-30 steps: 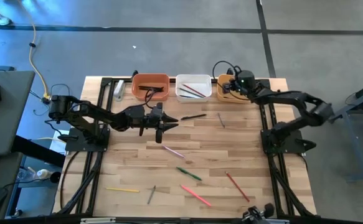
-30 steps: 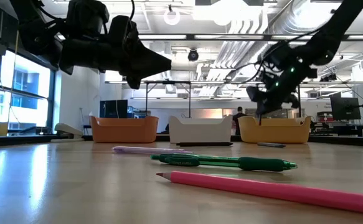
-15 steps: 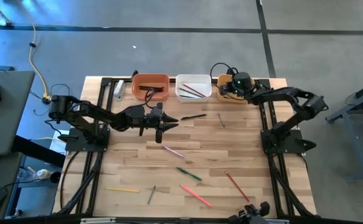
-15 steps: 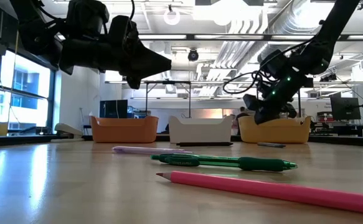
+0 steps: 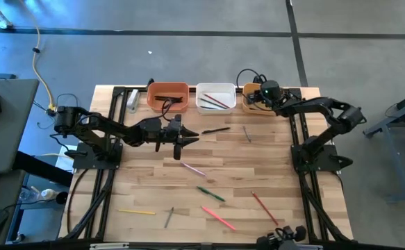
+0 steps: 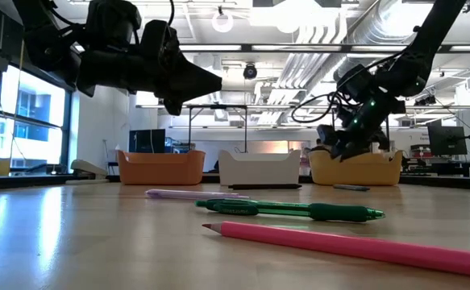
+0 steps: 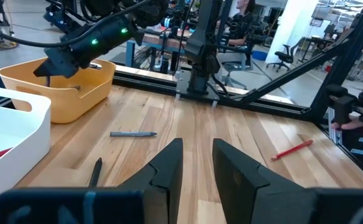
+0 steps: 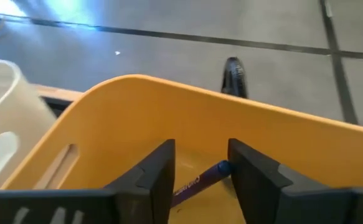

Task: Sort crayons/erasers/pens/pencils in bins
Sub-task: Put the blue crayon into the yellow bin, then put the pink transparent pen into the orange bin

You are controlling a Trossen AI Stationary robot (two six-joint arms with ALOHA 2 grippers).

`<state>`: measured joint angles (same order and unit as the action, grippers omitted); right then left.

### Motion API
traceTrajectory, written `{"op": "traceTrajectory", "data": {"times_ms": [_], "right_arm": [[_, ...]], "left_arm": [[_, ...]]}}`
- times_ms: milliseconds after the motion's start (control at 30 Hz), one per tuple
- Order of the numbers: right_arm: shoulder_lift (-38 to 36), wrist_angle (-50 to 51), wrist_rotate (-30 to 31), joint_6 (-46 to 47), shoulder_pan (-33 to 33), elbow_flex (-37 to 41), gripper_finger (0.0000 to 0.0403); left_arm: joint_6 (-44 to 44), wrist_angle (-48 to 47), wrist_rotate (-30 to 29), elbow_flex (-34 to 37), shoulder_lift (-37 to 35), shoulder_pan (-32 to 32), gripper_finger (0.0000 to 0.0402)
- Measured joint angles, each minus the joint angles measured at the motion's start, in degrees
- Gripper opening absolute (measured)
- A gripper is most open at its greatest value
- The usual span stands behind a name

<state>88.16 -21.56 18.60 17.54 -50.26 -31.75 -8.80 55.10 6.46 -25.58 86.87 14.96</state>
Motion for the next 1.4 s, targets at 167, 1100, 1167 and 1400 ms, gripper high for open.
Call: {"op": "traceTrajectory", "data": {"times_ms": [167, 1100, 1167, 1400], "right_arm": [[0.0, 0.5, 3.5, 0.0, 0.0, 0.0, 0.016], [-23.6, 22.8, -2.9, -12.8, 25.3, 1.1, 0.001], [-24.1, 20.6, -4.5, -11.2, 30.2, 2.8, 0.0003], [-24.1, 9.2, -5.0, -4.0, 45.8, 8.9, 0.0002]], "left_arm": [[0.0, 0.0, 0.0, 0.0, 0.0, 0.0, 0.0076], [3.4, -2.2, 2.5, 0.0, 0.0, -1.1, 0.0069], [4.7, -2.6, 2.8, 0.0, 0.0, -1.8, 0.0061], [8.5, -9.4, 8.8, 0.0, -2.9, -6.6, 0.0027]]}}
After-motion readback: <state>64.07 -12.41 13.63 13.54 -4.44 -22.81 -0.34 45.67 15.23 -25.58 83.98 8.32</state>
